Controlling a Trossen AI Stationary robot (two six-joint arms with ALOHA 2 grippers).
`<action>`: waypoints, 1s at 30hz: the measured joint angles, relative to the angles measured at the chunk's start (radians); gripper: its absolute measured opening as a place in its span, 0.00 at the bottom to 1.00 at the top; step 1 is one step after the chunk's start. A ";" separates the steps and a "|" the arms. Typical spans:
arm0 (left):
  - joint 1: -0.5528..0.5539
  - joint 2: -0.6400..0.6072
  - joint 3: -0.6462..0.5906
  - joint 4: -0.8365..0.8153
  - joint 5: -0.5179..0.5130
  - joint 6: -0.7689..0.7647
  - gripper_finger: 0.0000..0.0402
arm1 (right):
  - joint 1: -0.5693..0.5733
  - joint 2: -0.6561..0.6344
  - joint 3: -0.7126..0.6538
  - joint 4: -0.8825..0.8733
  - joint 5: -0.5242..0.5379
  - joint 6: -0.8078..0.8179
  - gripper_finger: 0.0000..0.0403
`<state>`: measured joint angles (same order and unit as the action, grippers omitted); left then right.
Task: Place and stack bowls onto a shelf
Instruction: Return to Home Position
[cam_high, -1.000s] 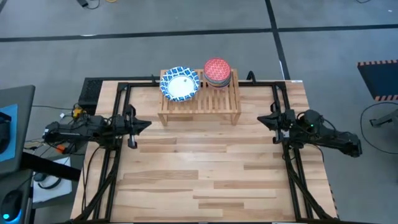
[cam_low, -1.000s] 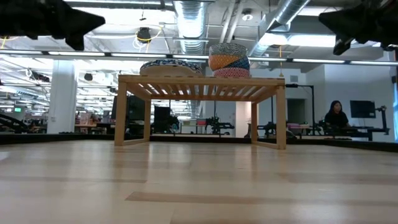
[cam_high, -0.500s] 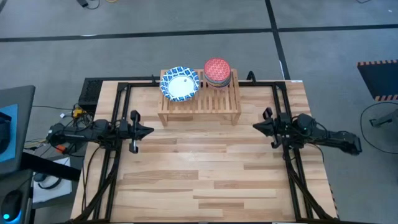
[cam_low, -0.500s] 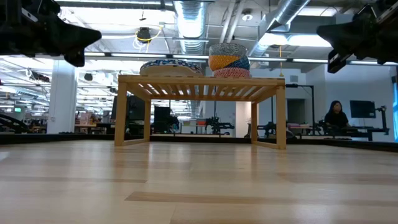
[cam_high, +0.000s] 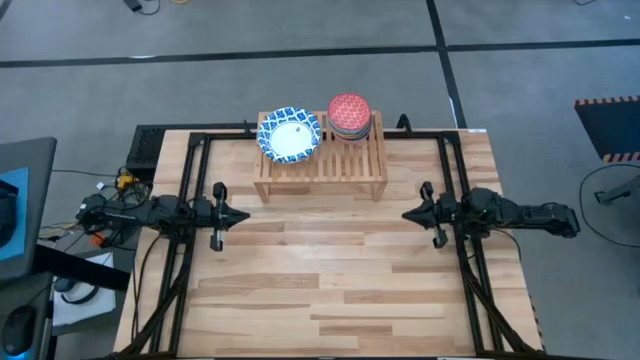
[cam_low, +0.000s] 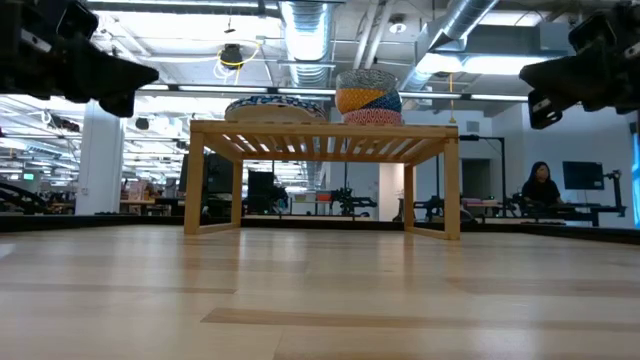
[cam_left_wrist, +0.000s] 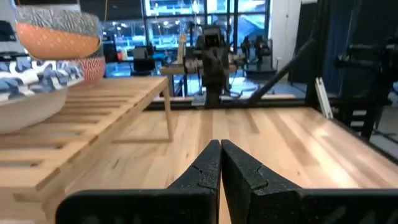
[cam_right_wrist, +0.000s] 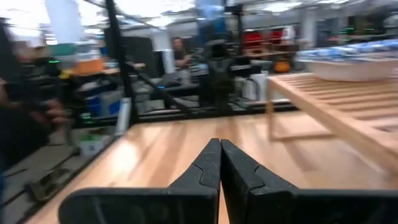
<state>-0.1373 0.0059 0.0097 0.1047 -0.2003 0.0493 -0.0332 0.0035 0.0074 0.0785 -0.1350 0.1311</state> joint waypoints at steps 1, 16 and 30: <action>0.001 0.000 0.000 -0.014 0.000 -0.001 0.00 | -0.003 0.000 0.000 0.009 0.019 0.000 0.07; 0.001 0.020 -0.002 -0.055 0.081 -0.008 0.00 | -0.020 0.009 -0.001 -0.037 0.061 0.000 0.09; 0.001 0.020 -0.003 -0.055 0.081 -0.008 0.00 | -0.020 0.009 -0.002 -0.038 0.059 0.000 0.09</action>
<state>-0.1360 0.0261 0.0067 0.0502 -0.1192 0.0410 -0.0528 0.0120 0.0055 0.0401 -0.0761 0.1310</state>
